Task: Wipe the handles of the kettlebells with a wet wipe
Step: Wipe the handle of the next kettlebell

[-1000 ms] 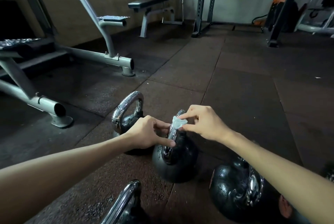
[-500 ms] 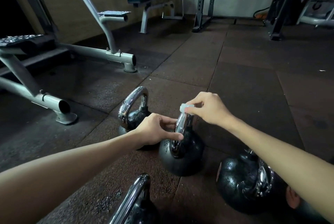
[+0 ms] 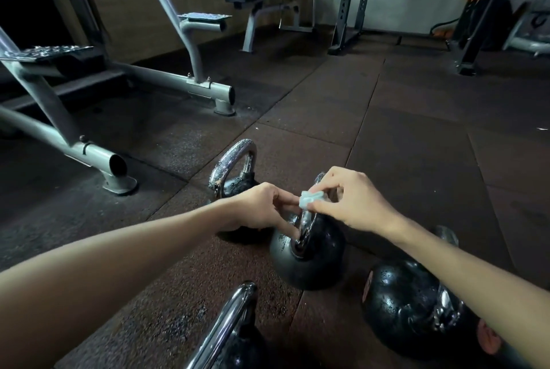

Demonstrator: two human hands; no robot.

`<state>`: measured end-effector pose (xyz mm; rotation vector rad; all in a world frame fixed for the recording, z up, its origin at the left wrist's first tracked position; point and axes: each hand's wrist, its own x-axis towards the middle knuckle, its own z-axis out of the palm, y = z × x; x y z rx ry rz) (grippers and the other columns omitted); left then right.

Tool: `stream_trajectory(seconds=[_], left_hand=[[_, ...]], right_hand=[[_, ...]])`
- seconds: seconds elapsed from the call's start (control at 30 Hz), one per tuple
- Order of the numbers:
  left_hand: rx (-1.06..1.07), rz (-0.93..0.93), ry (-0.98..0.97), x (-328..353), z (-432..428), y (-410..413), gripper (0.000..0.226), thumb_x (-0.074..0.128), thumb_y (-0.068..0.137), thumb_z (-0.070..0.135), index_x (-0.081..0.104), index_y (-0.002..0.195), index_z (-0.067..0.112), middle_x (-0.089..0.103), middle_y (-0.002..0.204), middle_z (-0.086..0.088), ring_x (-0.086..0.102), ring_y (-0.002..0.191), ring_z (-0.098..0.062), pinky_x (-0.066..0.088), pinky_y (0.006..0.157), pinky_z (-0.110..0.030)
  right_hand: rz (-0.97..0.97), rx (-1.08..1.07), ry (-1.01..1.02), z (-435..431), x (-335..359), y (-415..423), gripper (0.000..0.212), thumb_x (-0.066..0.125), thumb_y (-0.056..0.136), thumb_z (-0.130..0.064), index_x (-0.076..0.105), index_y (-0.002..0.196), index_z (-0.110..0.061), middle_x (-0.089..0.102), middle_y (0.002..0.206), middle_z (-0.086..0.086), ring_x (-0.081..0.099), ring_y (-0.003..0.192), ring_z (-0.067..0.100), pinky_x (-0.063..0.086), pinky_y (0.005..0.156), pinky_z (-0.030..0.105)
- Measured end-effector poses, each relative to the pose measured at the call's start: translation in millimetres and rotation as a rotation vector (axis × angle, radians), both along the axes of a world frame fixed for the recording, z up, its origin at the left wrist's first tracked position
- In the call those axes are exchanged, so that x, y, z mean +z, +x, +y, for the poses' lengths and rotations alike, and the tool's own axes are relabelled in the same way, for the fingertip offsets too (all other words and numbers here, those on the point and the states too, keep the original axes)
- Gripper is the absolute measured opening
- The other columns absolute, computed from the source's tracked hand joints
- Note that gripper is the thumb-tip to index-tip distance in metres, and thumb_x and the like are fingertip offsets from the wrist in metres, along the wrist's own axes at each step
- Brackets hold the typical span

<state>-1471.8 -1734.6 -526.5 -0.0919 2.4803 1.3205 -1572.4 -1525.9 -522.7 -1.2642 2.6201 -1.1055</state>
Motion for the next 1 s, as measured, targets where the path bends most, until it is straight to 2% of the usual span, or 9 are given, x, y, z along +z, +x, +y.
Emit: stream_trajectory(seconds=[0.07,0.13,0.23,0.33,0.37,0.47,0.53,0.83,1.0], left_hand=[[-0.002,-0.030,-0.054,5,-10,-6,0.060,0.080,0.080,-0.007,0.070,0.132,0.023,0.076,0.119,0.007,0.064,0.067,0.013,0.048,0.072,-0.007],[0.087,-0.024,-0.085,5,-16,-15,0.054,0.074,0.084,-0.010,0.071,0.130,0.017,0.077,0.115,0.004,0.067,0.076,0.007,0.049,0.074,-0.011],[0.217,0.067,-0.098,12,-15,-27,0.033,0.076,0.089,0.006,0.077,0.119,0.021,0.078,0.106,0.006,0.065,0.088,0.001,0.046,0.080,-0.013],[0.277,0.121,-0.046,26,-11,-38,0.021,0.078,0.091,0.027,0.078,0.112,0.029,0.069,0.072,0.024,0.056,0.065,0.011,0.040,0.063,-0.006],[0.269,0.117,-0.028,29,-9,-42,0.023,0.080,0.090,0.030,0.078,0.113,0.030,0.069,0.073,0.027,0.058,0.068,0.011,0.042,0.068,-0.008],[0.164,0.098,-0.007,29,0,-50,0.042,0.086,0.083,0.030,0.075,0.123,0.030,0.076,0.111,0.011,0.067,0.106,0.001,0.047,0.099,-0.018],[0.082,0.102,-0.042,27,4,-54,0.049,0.090,0.079,0.028,0.074,0.125,0.031,0.076,0.115,0.009,0.068,0.110,0.001,0.048,0.103,-0.018],[-0.033,0.028,-0.108,23,4,-55,0.067,0.088,0.079,0.040,0.060,0.141,0.040,0.079,0.101,0.015,0.069,0.110,-0.003,0.048,0.099,-0.021],[-0.078,0.018,-0.130,25,5,-50,0.078,0.088,0.080,0.038,0.051,0.149,0.039,0.079,0.095,0.015,0.061,0.083,-0.002,0.046,0.074,-0.016]], right_hand=[[0.019,-0.006,-0.007,1,-1,1,0.021,0.090,0.075,-0.039,0.082,0.093,-0.032,0.068,0.090,-0.010,0.056,0.074,-0.009,0.038,0.064,0.009],[-0.009,-0.097,-0.041,0,1,-11,0.022,0.089,0.074,-0.043,0.082,0.093,-0.034,0.070,0.092,-0.011,0.057,0.074,-0.009,0.038,0.062,0.010],[0.025,-0.122,-0.073,-2,-5,-3,0.023,0.090,0.074,-0.041,0.083,0.093,-0.030,0.068,0.088,-0.012,0.057,0.073,-0.008,0.036,0.063,0.009],[0.068,0.000,-0.133,3,-21,38,0.026,0.091,0.075,-0.031,0.083,0.098,-0.024,0.064,0.088,-0.012,0.060,0.080,-0.005,0.038,0.069,0.008],[0.065,0.003,-0.154,5,-24,44,0.028,0.091,0.074,-0.030,0.083,0.099,-0.023,0.064,0.089,-0.012,0.061,0.080,-0.004,0.039,0.070,0.008],[0.017,-0.085,-0.235,7,-25,41,0.035,0.096,0.067,-0.031,0.083,0.099,-0.024,0.067,0.087,-0.010,0.061,0.075,-0.004,0.039,0.068,0.007],[0.009,-0.097,-0.259,8,-29,48,0.036,0.097,0.064,-0.026,0.083,0.098,-0.025,0.067,0.087,-0.010,0.063,0.078,-0.001,0.040,0.070,0.008],[0.040,-0.157,-0.322,4,-52,68,0.038,0.096,0.064,-0.013,0.084,0.098,-0.023,0.060,0.080,-0.011,0.060,0.072,0.011,0.042,0.067,0.011],[0.406,-0.020,-0.178,5,-71,79,0.034,0.089,0.071,-0.004,0.080,0.096,-0.025,0.056,0.080,-0.011,0.057,0.062,0.014,0.053,0.057,0.033]])
